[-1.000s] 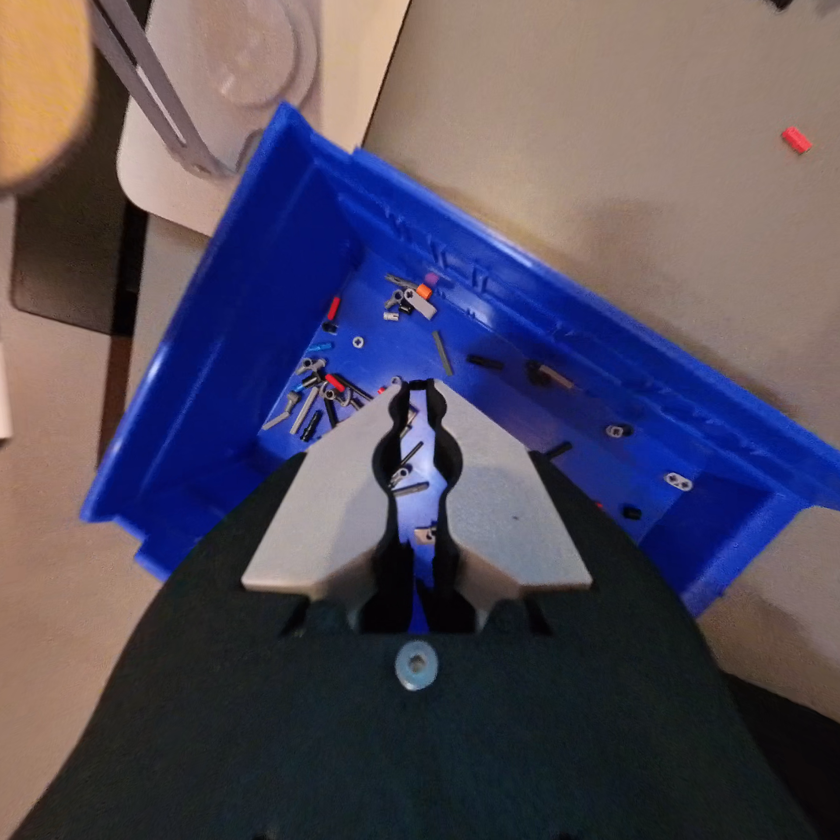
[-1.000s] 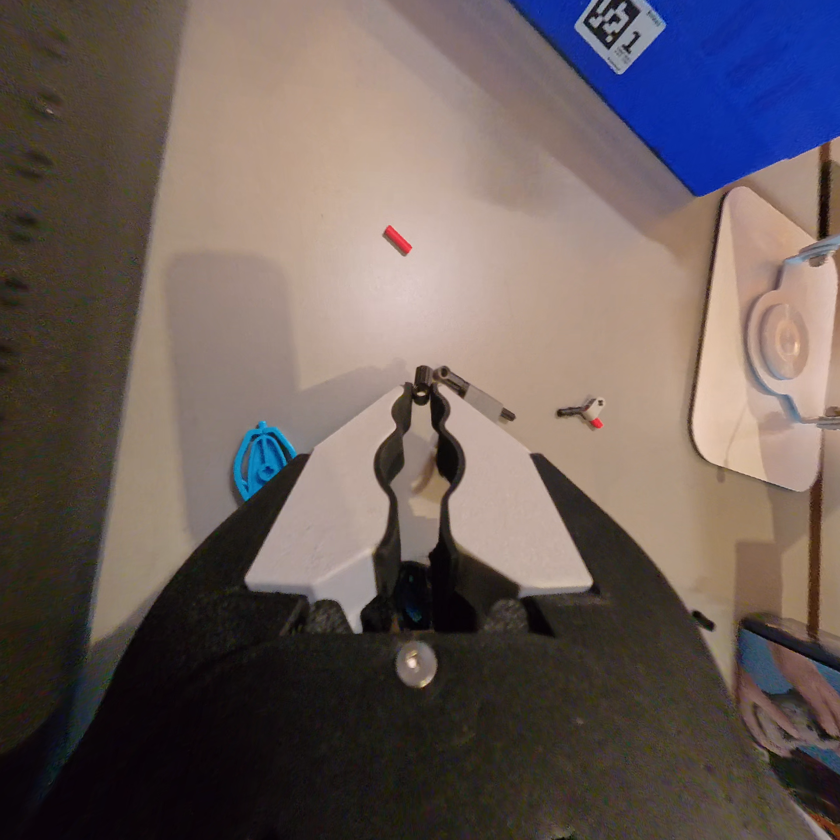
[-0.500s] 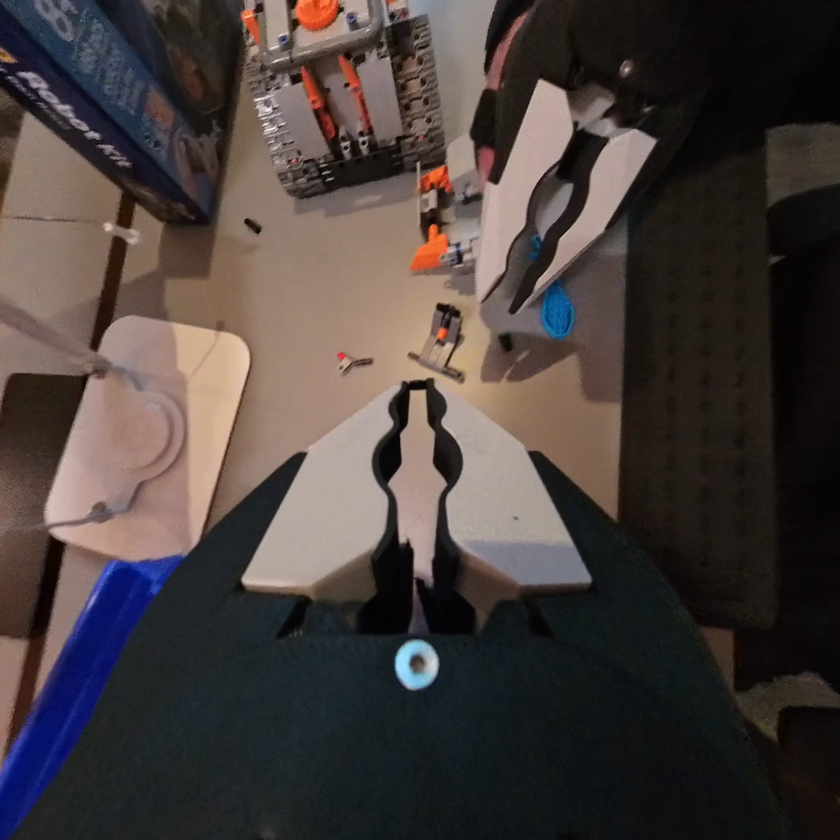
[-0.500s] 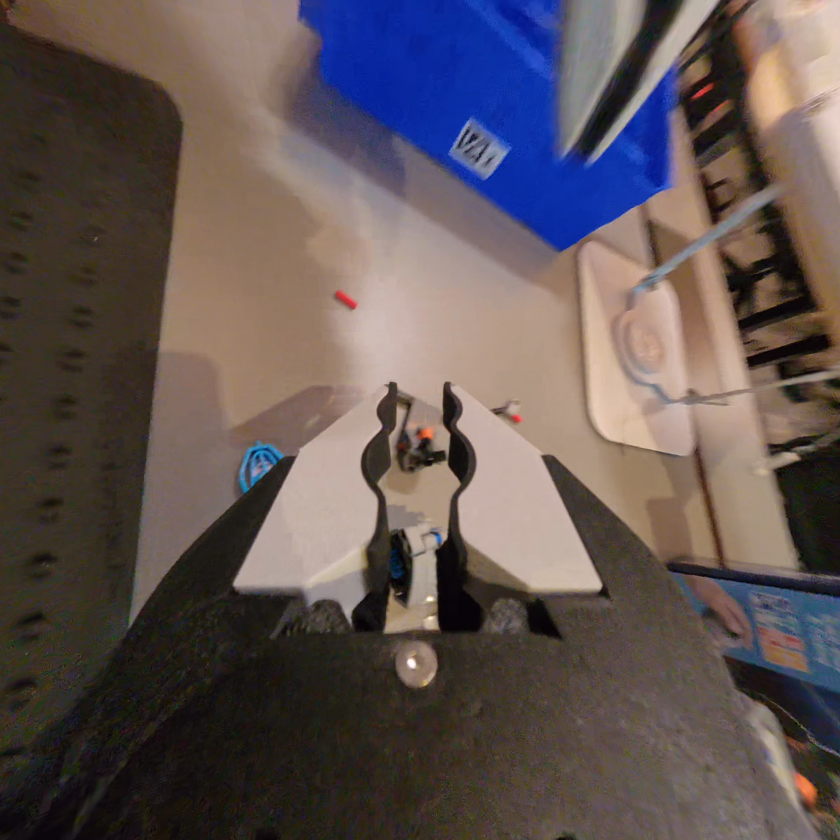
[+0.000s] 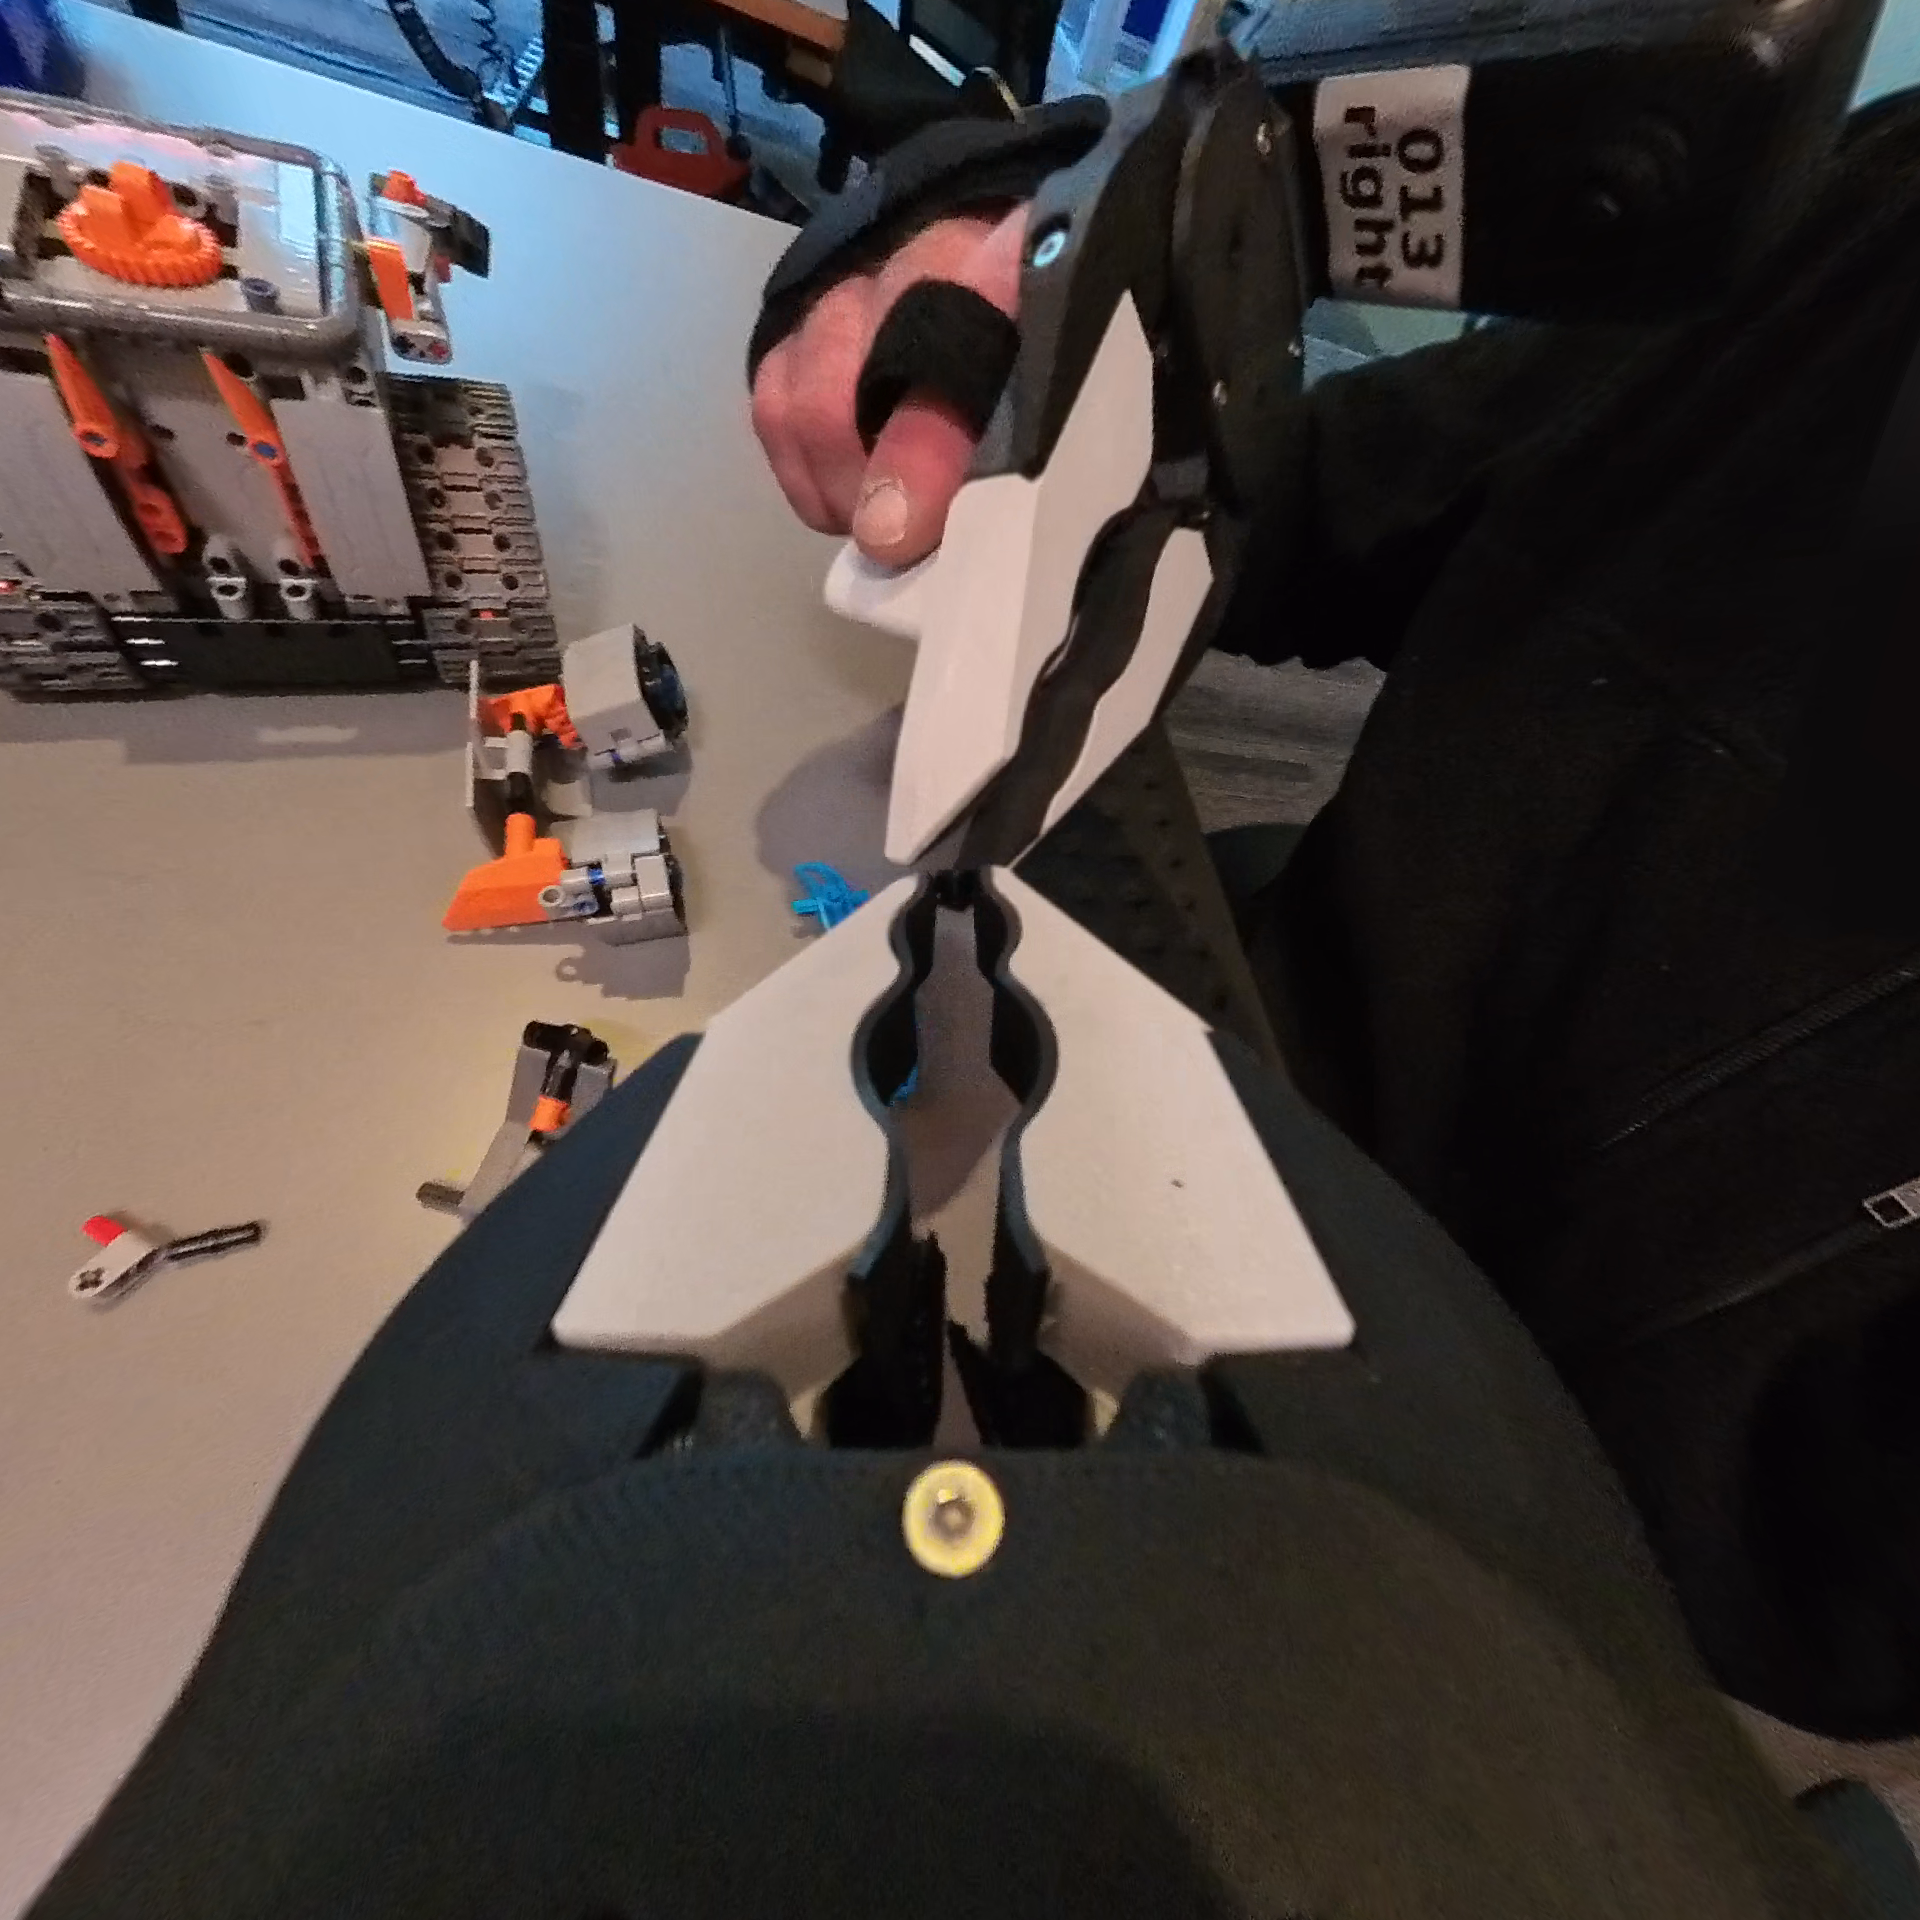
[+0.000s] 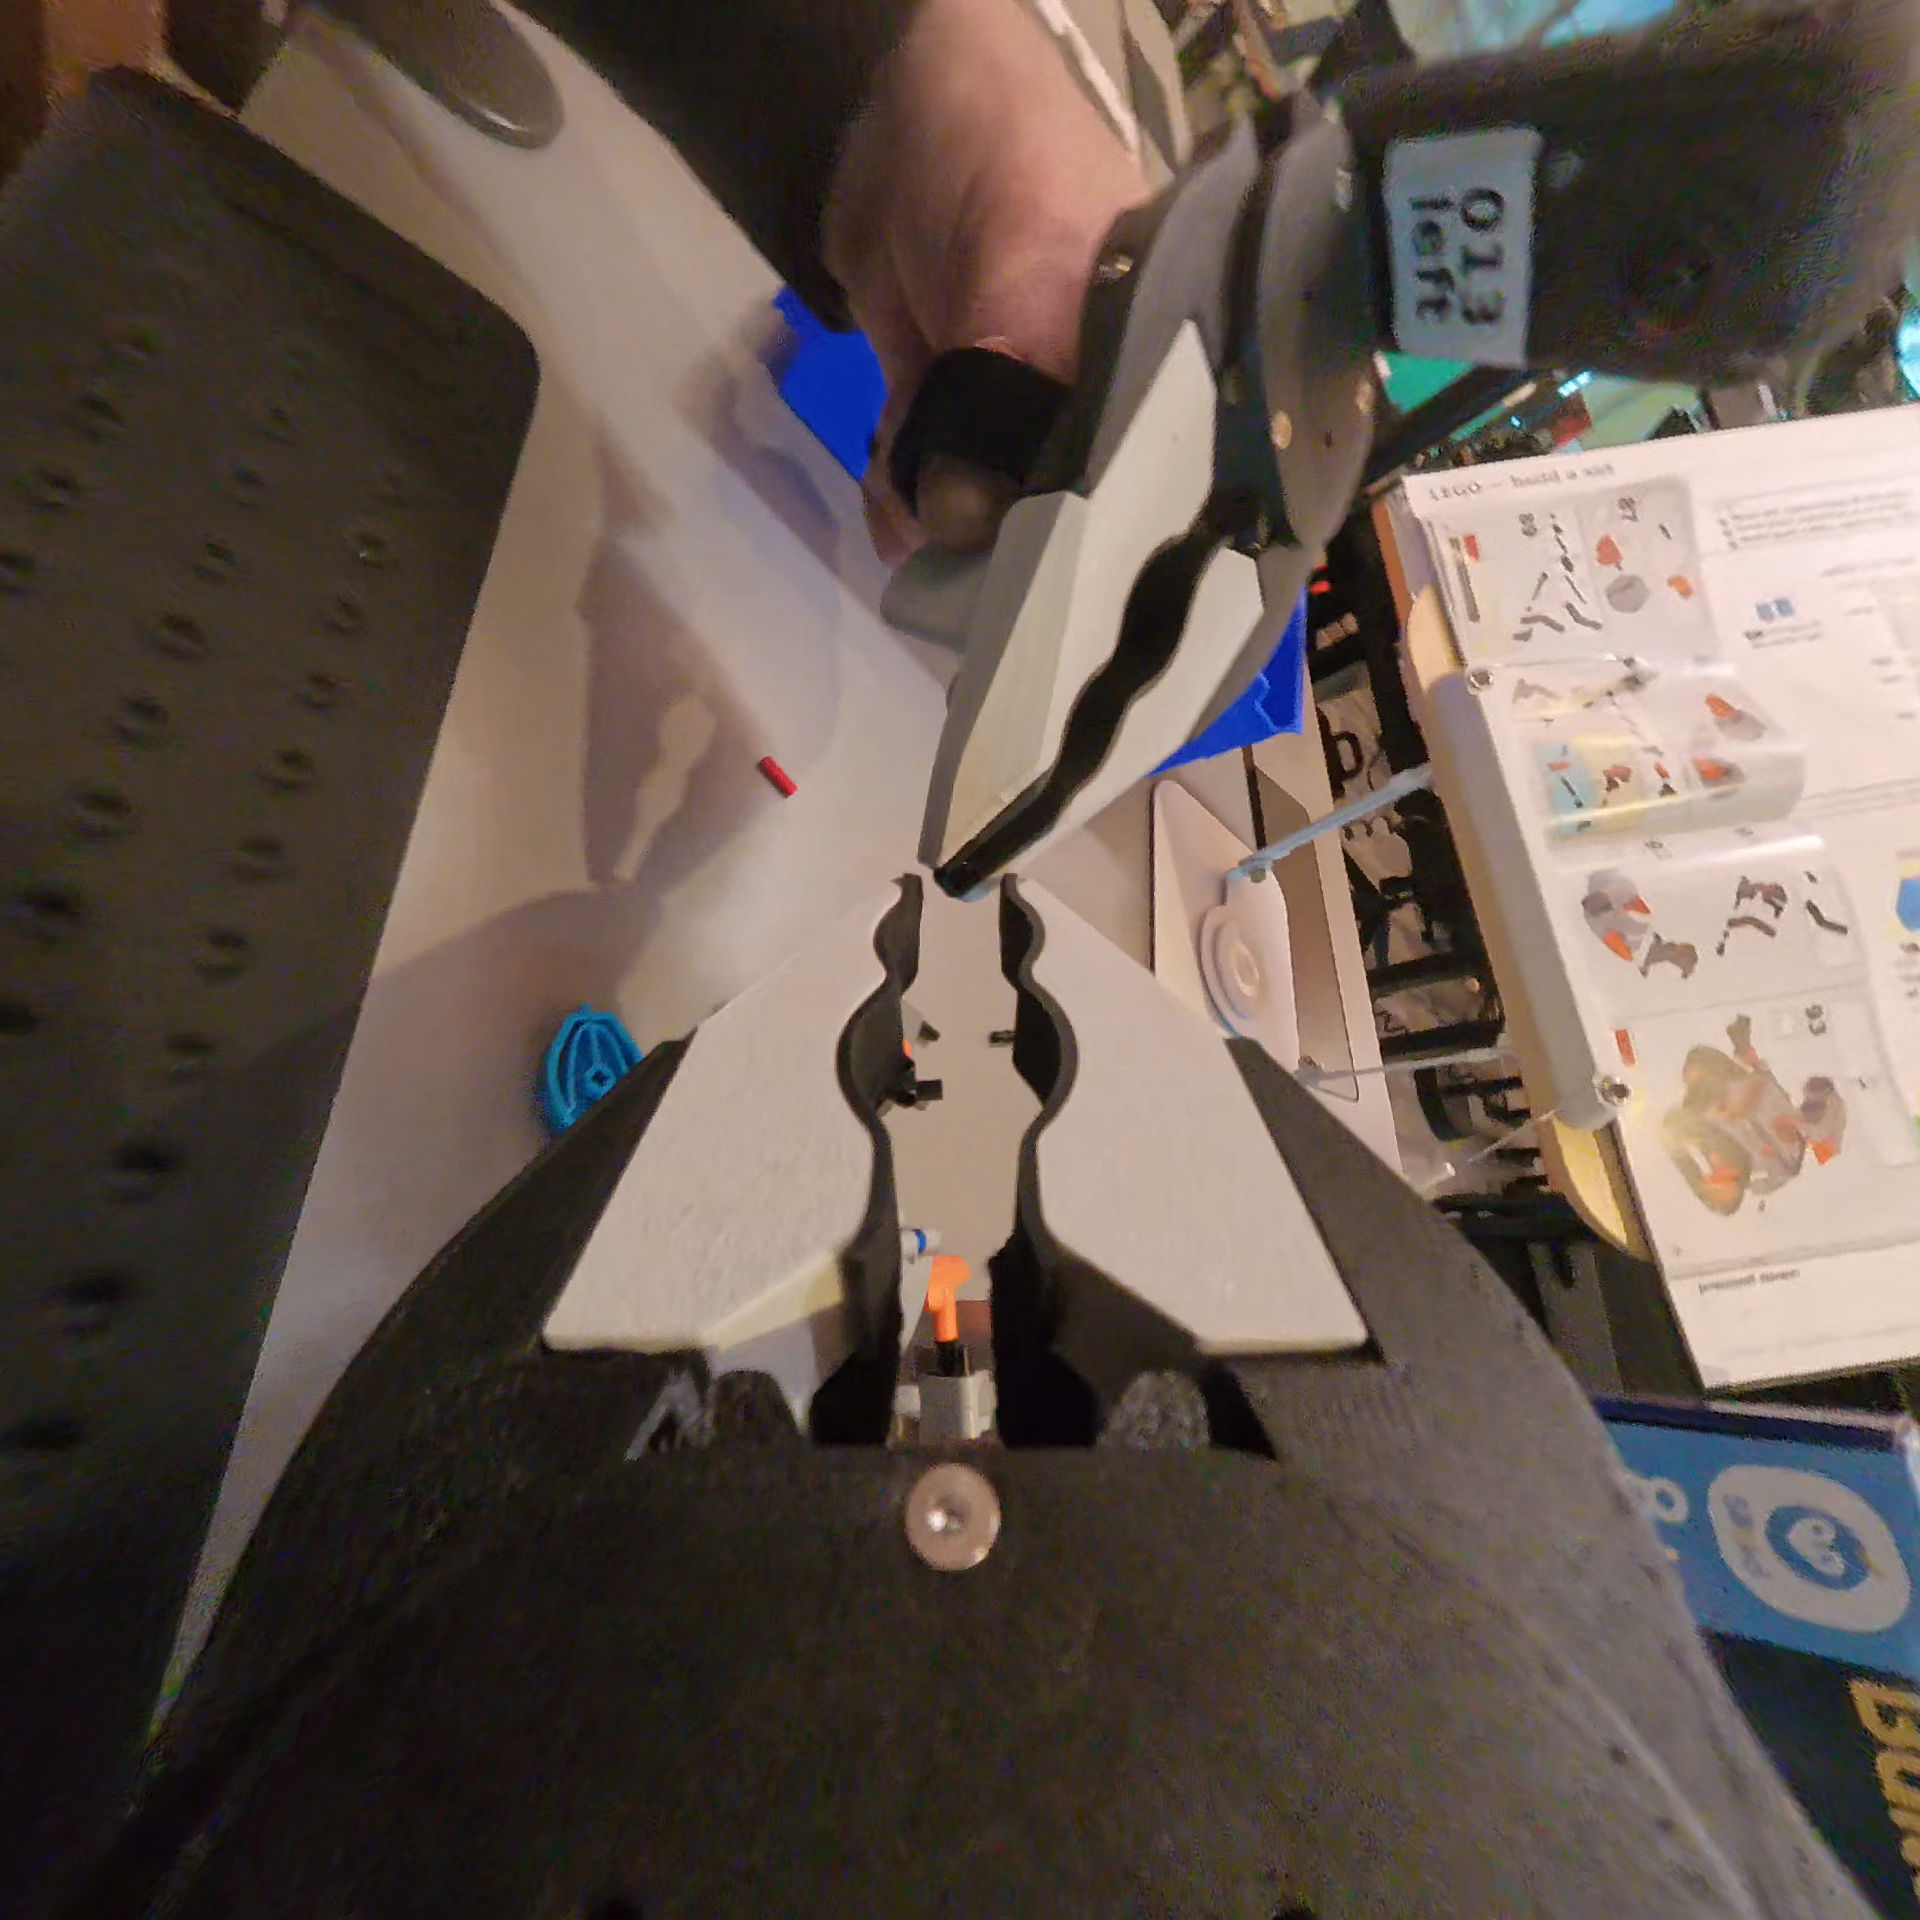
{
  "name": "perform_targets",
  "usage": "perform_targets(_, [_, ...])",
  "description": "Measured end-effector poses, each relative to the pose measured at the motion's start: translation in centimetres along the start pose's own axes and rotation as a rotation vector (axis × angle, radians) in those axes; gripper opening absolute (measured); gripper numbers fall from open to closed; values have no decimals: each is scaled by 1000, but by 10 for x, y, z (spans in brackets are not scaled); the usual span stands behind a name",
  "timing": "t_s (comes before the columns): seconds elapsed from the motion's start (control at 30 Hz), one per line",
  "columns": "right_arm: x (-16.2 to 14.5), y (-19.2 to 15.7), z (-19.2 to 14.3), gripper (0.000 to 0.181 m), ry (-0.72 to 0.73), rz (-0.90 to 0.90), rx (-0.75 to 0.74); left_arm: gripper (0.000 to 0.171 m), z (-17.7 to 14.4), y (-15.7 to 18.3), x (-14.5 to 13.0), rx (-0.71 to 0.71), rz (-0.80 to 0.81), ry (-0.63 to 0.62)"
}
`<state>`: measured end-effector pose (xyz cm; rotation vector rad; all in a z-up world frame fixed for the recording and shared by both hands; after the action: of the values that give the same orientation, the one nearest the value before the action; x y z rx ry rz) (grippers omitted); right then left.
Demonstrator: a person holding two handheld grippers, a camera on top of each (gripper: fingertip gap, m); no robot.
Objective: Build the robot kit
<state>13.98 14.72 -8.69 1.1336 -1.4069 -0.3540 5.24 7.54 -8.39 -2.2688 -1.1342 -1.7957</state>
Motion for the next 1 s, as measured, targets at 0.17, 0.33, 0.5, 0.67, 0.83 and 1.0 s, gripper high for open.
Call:
perform_targets(0.17, [5,0,-8,10,48,-89,52,6,4,2,3,-103,1,-65])
perform_targets(0.33, [5,4,-9,10,64,-117,73,6,3,-3,7,-148,-23,-68])
perform_targets(0.5, [2,3,-8,7,79,-100,106,6,6,-5,6,-175,-21,-94])
perform_targets(0.67, [-2,4,-10,7,93,-60,105,5,8,-10,7,-205,-49,-81])
perform_targets(0.83, [-8,9,-10,5,83,-26,27,6,6,-17,9,-200,-73,8])
perform_targets(1.0, [-12,9,-9,5,83,-3,-7,6,5,-22,6,-211,-89,96])
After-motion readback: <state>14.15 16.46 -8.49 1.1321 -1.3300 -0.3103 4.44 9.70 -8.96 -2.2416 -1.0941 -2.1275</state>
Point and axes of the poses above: each gripper's, where its closed fingertips meet, z out along the fingers, x out of its top, y = z × x across the jaws, the point moved 7 cm from there along -z, back along the fingers, and after that the axes turned 15 degrees about -x, right-handed, at the moved point
